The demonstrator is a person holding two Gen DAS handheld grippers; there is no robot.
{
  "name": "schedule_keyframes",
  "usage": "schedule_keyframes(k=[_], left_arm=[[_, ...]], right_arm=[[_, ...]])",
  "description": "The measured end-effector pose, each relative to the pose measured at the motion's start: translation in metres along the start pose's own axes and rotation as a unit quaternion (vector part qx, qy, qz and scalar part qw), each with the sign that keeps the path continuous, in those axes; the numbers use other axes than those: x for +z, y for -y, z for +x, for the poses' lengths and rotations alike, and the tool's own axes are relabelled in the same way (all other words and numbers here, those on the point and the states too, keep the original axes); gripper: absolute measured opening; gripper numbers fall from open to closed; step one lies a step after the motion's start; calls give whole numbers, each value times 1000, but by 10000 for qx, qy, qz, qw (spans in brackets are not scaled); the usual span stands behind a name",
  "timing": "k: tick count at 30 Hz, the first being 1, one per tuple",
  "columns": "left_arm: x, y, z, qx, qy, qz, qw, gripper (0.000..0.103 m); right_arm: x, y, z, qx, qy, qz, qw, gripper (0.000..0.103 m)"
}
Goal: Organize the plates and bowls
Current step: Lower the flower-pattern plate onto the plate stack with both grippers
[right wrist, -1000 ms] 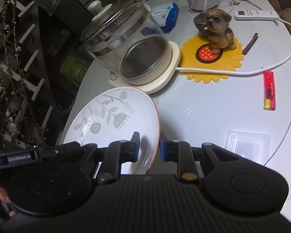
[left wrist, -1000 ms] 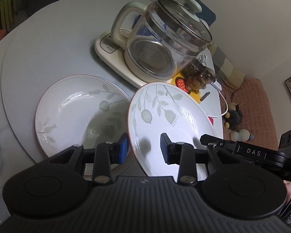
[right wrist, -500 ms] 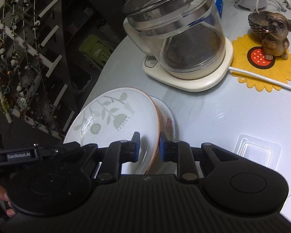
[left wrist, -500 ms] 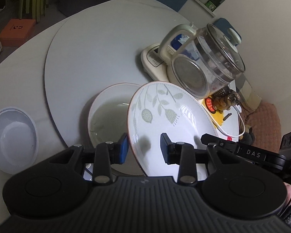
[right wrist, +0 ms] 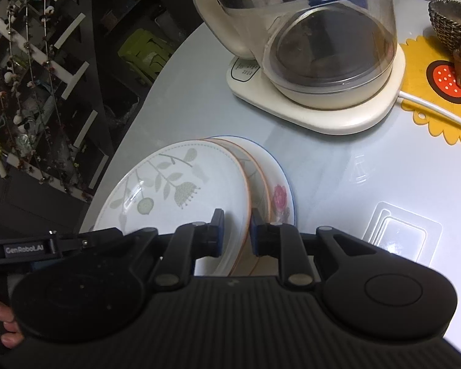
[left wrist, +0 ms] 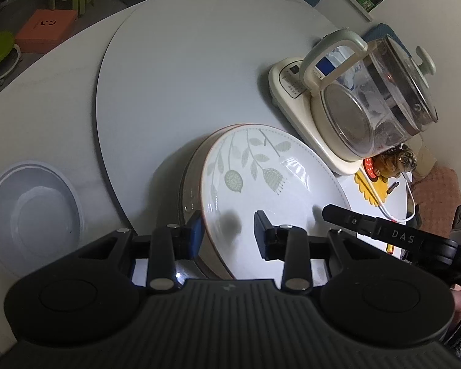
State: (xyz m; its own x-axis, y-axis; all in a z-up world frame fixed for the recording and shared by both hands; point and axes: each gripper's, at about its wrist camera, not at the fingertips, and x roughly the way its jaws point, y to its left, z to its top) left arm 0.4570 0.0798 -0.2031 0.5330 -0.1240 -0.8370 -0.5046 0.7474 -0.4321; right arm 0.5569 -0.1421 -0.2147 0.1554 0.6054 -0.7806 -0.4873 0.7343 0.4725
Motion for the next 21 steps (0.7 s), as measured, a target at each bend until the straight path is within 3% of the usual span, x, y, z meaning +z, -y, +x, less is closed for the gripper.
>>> schedule_keyframes(k=[21], left_arm=[[3,7,25,275,-405,-22,9988,40]], right_arm=[[14,-8,22,-371,-120,-370,9986,20]])
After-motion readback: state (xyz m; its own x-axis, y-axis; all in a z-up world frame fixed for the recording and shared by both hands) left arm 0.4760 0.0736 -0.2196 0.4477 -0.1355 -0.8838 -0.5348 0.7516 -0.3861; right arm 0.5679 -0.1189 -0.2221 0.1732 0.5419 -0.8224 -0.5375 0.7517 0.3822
